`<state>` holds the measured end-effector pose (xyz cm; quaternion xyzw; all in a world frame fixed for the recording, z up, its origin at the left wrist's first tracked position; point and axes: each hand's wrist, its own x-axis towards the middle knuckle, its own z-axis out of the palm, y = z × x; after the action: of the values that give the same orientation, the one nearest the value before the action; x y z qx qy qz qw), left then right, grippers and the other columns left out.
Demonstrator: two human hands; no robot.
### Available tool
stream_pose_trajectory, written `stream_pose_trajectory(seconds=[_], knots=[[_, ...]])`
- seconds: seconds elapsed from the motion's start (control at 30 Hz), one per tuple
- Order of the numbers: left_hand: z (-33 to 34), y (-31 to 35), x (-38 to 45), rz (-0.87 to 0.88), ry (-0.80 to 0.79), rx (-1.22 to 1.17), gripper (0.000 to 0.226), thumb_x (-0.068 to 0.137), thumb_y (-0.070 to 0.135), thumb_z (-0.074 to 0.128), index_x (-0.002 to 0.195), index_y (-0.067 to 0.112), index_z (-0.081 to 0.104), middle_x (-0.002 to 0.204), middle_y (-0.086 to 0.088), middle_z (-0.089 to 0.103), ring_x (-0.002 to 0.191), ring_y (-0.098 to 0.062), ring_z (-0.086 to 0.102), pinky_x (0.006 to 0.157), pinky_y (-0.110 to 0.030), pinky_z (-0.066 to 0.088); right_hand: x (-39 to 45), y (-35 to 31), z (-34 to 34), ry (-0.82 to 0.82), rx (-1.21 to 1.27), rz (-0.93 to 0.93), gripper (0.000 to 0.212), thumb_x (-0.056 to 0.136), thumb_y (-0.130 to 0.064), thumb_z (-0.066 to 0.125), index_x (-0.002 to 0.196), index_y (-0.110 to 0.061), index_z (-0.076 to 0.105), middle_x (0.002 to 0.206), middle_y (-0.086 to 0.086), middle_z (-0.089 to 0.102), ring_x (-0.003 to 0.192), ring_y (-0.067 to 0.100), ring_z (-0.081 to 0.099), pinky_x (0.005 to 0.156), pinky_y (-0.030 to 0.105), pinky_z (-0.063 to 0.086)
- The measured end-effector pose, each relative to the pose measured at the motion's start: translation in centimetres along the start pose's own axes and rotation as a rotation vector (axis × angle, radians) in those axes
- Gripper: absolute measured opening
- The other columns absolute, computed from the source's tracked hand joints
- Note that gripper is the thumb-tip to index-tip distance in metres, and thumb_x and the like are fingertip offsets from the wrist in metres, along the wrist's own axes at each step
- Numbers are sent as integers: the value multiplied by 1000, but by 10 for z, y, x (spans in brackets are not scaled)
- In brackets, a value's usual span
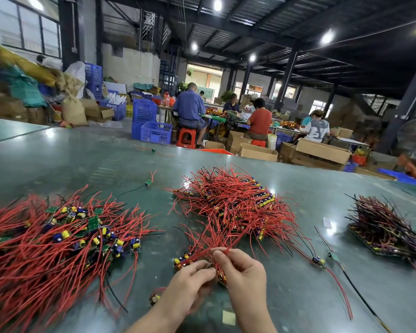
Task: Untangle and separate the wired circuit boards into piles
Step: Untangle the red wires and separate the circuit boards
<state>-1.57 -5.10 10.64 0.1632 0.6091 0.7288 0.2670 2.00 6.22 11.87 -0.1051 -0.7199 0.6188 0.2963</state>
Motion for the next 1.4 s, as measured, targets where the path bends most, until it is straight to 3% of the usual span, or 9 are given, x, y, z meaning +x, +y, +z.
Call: stream_pose_trajectory(seconds=[0.17, 0.5, 0.7, 0.9, 1.0, 1.07, 1.2, 1.3, 1.4], knots=[[1, 8, -5, -172, -75, -91, 19, 81, 28, 59, 65, 19, 54, 50, 5, 35, 38, -7, 21, 37, -13, 13, 0, 2, -2, 13, -10, 1, 21, 79, -5, 71, 63, -18, 76, 60, -4, 68, 55, 3, 51, 55, 19, 41], [15, 17, -2, -209, 54, -157, 18, 95, -3, 41, 99, -12, 56, 30, 4, 38, 19, -2, 31, 25, -11, 25, 6, 7, -6, 83, -55, 52, 27, 77, -3, 73, 61, -25, 75, 66, -3, 72, 60, -2, 61, 61, 11, 48], [17, 5, 9, -200, 95, -211, 30, 84, -7, 57, 57, 5, 51, 34, 1, 42, 21, -4, 32, 28, -11, 24, 11, 10, -13, 147, -72, 56, 23, 76, -10, 75, 61, -28, 74, 57, -4, 69, 51, -5, 55, 52, 8, 42], [10, -10, 19, -237, 55, -129, 19, 91, 2, 50, 89, -10, 64, 52, -13, 54, 35, -11, 45, 34, -13, 26, 16, 10, -16, 176, -61, 91, 23, 77, -11, 75, 61, -27, 75, 68, 12, 71, 73, 33, 66, 75, 39, 54], [9, -23, 33, -229, 107, -2, 36, 95, 1, 44, 125, -19, 45, 113, -50, 45, 82, -47, 58, 38, -15, 30, 17, 9, -16, 175, -87, 106, 22, 77, -11, 74, 61, -26, 75, 71, 19, 68, 87, 46, 59, 84, 52, 49], [7, -31, 41, -258, 120, 12, 38, 96, 4, 42, 128, -18, 43, 123, -47, 39, 87, -43, 62, 49, -23, 42, 18, 8, -18, 156, -88, 113, 23, 77, -9, 74, 61, -25, 76, 72, 21, 68, 87, 47, 59, 85, 53, 49], [0, -31, 51, -263, 115, -29, 39, 90, -9, 49, 58, -6, 71, 50, -3, 64, 44, -3, 58, 45, -8, 39, 18, 7, -20, 117, -91, 111, 19, 79, -8, 73, 66, -23, 77, 74, 24, 67, 87, 46, 59, 84, 50, 50], [0, -32, 51, -292, 99, 46, 25, 92, -10, 43, 108, -26, 52, 40, 6, 50, 32, -3, 44, 33, -8, 29, 18, 4, -22, 92, -45, 119, 21, 80, -10, 71, 67, -24, 77, 68, 11, 72, 70, 24, 67, 72, 37, 55], [-10, -50, 59, -262, 113, 69, 33, 91, -13, 40, 120, -29, 35, 41, 2, 51, 26, -1, 42, 35, -8, 31, 19, 1, -25, 109, 16, 149, 23, 83, -15, 68, 65, -25, 78, 65, 6, 71, 44, -1, 47, 58, 23, 38]])
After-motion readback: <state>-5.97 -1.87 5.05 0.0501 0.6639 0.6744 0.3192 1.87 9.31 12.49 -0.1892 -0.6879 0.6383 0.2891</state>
